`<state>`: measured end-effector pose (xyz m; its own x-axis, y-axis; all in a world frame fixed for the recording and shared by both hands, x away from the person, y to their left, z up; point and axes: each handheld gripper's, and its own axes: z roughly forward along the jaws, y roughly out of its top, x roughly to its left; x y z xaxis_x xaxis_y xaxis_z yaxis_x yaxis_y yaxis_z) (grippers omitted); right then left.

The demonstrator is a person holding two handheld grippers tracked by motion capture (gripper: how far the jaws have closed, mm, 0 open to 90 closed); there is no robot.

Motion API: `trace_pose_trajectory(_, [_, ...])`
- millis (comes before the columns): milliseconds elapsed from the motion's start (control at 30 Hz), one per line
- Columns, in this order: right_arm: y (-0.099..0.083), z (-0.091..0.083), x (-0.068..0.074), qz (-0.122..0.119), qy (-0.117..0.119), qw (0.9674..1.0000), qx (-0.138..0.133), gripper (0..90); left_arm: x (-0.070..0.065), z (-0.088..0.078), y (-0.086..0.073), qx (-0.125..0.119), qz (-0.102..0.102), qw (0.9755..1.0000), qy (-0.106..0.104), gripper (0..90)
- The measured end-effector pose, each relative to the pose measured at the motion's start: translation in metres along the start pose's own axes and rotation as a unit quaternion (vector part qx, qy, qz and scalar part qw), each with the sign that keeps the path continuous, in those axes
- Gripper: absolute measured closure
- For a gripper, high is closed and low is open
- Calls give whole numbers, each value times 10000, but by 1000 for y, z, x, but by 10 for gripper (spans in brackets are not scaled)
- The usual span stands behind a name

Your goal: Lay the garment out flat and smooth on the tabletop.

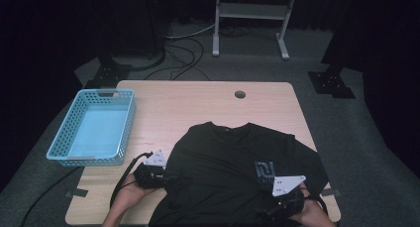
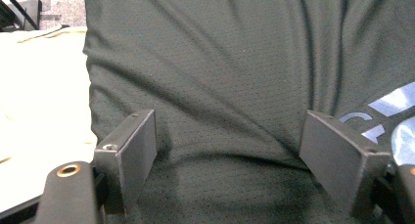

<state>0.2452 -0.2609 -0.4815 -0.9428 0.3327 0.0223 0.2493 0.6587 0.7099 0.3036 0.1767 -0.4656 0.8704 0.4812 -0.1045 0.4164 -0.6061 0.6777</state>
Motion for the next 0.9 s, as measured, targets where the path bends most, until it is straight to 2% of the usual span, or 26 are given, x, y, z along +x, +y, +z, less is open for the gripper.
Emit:
trace_pose_trajectory(67, [0,0,0,9,5,10000,-19,219,2,-3,0,110,76,9999,-11,846])
trace_pose_trajectory(200, [-1,0,-1,21,8,10000,-31,220,11,-13,0,340,199,9992,40,855])
trace_pose_trajectory(433, [0,0,-1,66,14,10000,-32,222,28,-38,-2,608,290,9969,396,856])
trace_pose_trajectory(567, [1,0,-1,63,5,10000,-22,222,33,-48,2,612,419,9954,599,858])
trace_pose_trajectory(667, [1,1,-1,66,-4,10000,-12,221,33,-53,9,479,427,9962,596,858])
trace_pose_trajectory(767, [2,1,-2,63,-4,10000,8,221,29,-50,19,381,523,9967,500,858])
trace_pose_trajectory(900, [3,2,-1,55,-22,10000,9,217,19,-40,36,218,725,9966,317,858])
